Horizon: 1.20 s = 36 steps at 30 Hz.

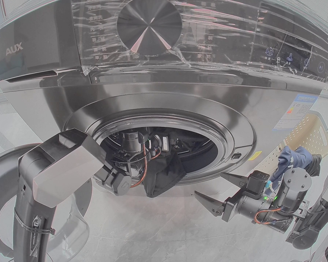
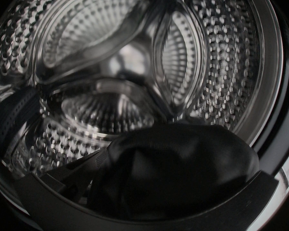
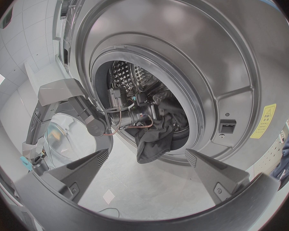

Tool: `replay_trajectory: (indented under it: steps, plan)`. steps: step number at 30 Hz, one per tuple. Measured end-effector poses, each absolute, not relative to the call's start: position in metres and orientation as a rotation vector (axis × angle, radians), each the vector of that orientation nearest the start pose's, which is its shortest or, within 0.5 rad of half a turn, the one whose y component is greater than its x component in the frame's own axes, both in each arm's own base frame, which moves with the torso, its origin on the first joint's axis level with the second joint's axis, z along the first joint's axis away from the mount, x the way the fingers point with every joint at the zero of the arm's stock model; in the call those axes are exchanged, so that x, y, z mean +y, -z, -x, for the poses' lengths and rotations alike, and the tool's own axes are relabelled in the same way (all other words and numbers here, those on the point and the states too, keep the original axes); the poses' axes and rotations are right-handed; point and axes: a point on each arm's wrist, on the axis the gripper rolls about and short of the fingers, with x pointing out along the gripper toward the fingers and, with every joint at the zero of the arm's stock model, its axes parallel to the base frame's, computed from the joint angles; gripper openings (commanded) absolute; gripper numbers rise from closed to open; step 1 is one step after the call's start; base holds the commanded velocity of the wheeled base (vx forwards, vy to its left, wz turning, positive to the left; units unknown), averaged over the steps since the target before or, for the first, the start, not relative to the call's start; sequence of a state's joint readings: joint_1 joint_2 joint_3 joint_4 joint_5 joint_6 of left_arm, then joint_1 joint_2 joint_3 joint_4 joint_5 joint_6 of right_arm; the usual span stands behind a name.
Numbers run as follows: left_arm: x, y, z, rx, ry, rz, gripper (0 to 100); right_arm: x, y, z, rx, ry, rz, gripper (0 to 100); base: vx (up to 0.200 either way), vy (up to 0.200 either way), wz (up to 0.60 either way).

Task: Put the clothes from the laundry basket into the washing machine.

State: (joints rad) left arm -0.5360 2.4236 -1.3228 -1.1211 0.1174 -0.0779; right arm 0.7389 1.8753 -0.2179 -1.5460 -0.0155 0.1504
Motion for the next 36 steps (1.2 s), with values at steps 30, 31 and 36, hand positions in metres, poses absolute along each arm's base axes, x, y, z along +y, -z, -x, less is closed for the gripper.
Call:
replay_trajectory:
  steps: [30,31,36]
  plan:
    - [-0.241,-0.073,-0.400,0.124,0.413,0.074,0,0.171,-0.092,-0.187,0.168,-0.715,-0.100,100,0.000,0.000,0.00]
    - [-0.242,-0.077,-0.403,0.102,0.407,0.087,0,0.171,-0.092,-0.187,0.168,-0.715,-0.100,100,0.000,0.000,0.00]
    - [-0.248,-0.098,-0.418,-0.019,0.375,0.149,0,0.171,-0.092,-0.187,0.167,-0.715,-0.100,100,0.000,0.000,0.00]
